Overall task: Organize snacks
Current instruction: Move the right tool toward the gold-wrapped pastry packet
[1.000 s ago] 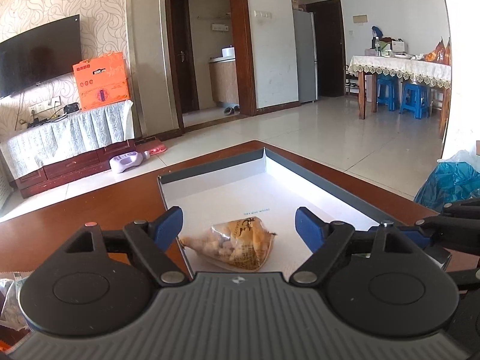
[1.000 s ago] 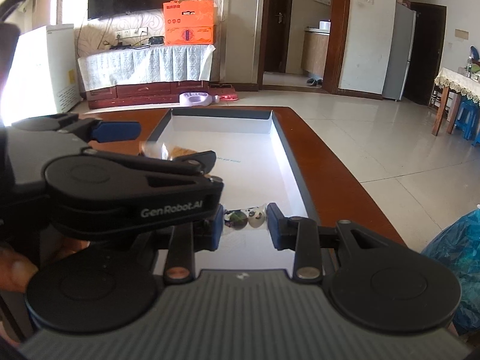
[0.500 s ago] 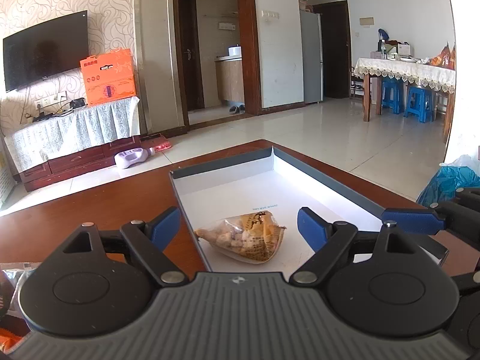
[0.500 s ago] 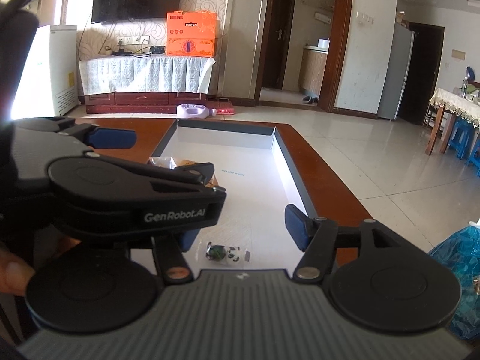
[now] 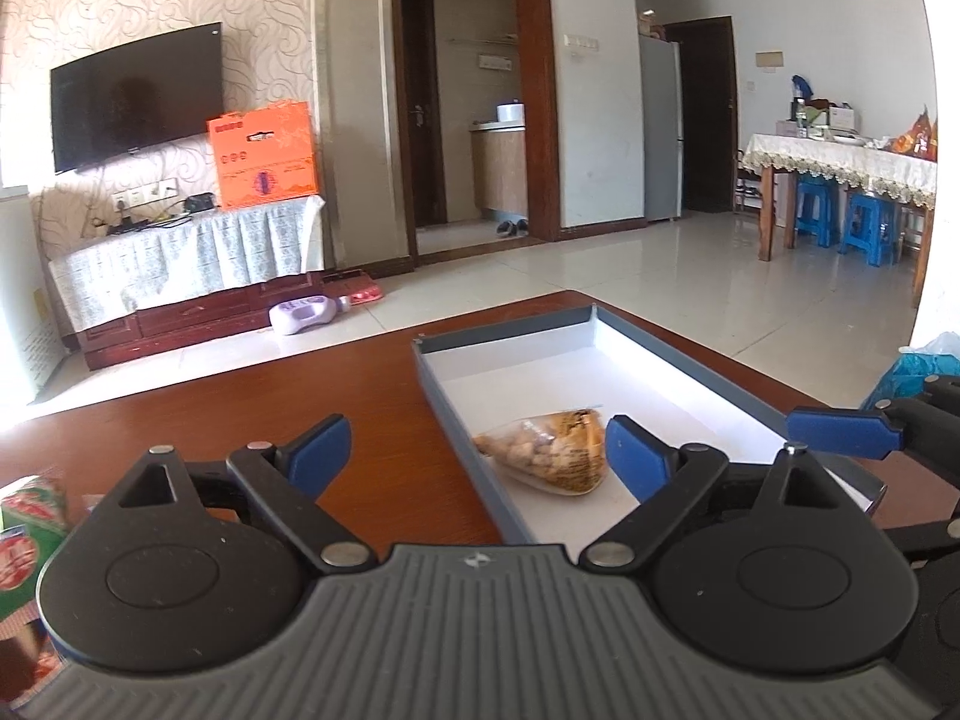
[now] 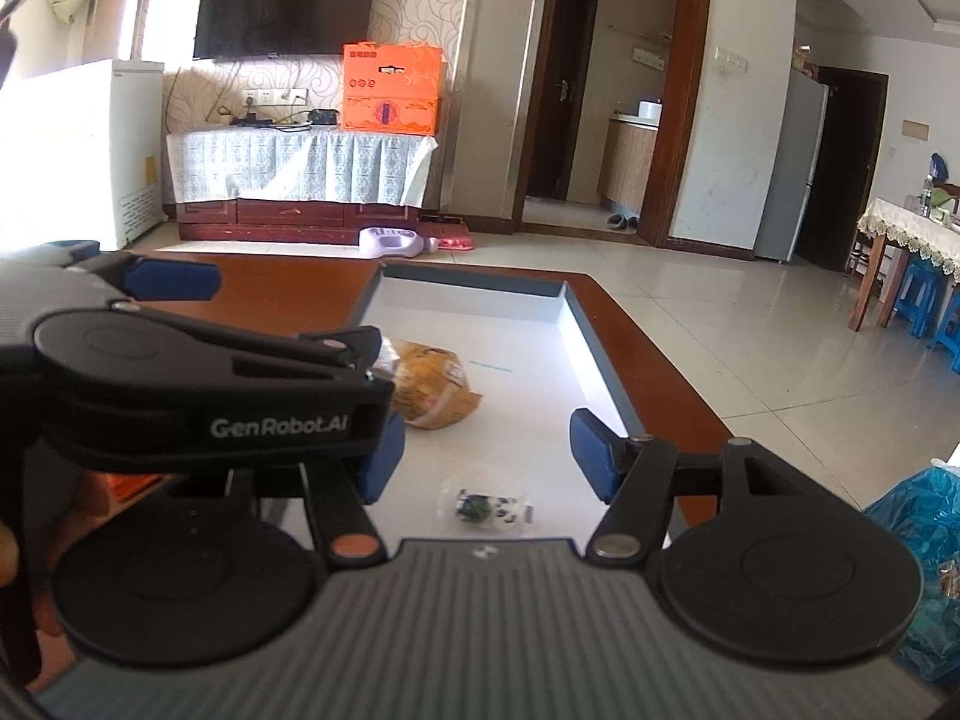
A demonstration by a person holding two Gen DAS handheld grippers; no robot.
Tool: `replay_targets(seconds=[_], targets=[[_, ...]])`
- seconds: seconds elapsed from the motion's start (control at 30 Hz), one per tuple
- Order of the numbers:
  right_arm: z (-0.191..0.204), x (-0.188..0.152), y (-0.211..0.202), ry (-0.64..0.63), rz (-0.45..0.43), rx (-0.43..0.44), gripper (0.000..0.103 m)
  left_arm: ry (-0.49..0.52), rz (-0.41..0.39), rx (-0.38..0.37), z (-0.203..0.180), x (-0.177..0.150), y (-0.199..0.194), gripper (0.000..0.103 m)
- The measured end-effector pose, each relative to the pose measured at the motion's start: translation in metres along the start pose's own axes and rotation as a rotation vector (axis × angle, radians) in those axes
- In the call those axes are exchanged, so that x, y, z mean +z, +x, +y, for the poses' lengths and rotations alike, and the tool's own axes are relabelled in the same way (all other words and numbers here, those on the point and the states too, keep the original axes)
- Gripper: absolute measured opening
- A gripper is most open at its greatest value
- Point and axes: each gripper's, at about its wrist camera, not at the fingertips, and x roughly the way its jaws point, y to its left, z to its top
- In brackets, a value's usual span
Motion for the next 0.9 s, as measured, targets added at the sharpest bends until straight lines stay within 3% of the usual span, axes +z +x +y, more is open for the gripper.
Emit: replay_targets(seconds=[0.3,0.9], targets=[[0.023,0.003,-0.023,0.008,-0.013,0.069,0.064,-0.091,0.017,0.063,0.034,-0.008,-0.046,0.100],[0.061,-0.008,-0.065,-0.045,-0.018,0.197,0.064,-0.129,0.039,0.167,0.065,-0.040,-0.126,0.101]])
